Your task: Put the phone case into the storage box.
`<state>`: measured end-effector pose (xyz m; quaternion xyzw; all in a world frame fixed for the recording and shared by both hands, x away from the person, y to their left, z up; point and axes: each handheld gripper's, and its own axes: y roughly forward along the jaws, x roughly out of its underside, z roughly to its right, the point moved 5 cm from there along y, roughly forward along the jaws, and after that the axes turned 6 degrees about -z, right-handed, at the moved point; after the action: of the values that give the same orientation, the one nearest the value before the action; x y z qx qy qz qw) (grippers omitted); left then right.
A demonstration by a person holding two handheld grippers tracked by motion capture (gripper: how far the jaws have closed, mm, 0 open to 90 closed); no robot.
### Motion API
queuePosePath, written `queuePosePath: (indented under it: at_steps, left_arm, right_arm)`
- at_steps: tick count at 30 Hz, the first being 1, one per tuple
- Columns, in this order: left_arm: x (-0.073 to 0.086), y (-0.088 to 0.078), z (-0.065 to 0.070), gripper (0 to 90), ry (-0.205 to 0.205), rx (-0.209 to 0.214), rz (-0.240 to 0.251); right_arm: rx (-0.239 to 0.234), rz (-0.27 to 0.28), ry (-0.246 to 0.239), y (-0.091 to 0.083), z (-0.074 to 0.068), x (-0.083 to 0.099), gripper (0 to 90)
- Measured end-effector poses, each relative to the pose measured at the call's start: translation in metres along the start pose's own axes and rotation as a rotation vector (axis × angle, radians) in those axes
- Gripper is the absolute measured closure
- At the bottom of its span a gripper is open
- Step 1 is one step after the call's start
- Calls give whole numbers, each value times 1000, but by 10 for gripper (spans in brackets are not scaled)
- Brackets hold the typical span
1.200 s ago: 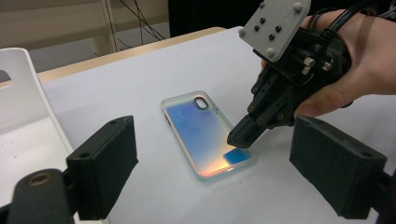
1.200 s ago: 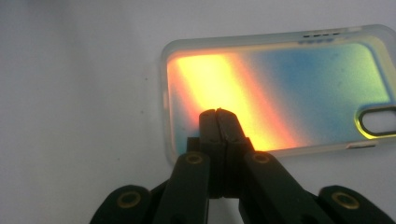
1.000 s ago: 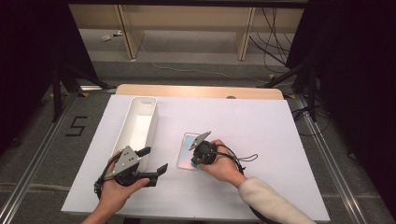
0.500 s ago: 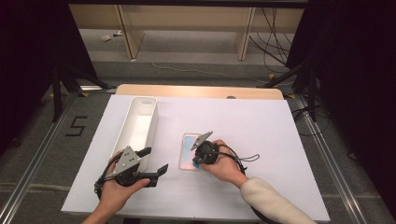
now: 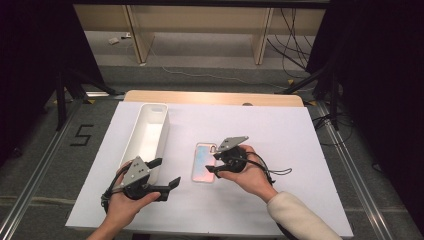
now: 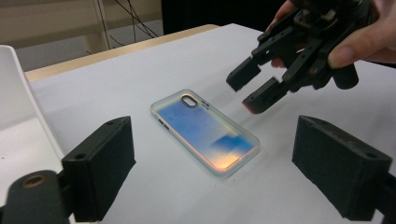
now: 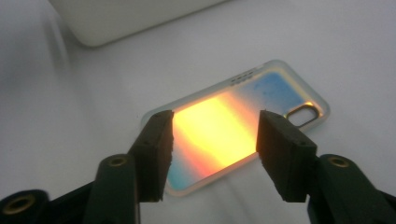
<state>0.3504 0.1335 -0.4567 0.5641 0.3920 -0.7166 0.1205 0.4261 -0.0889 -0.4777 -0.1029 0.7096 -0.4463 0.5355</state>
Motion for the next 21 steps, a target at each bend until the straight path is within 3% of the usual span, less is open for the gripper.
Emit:
queuePosePath:
  at_steps: [5,11,21]
  left_arm:
    - [-1,2,1,58,-3,4,-11]
    - [-1,4,3,5,-3,10,-17]
    - [-1,3,4,0,5,22,-11]
  right_arm:
    - [8,76,41,-20,8,1,328]
    - [23,111,63,-27,14,1,274]
    - [18,97,63,-25,12,2,247]
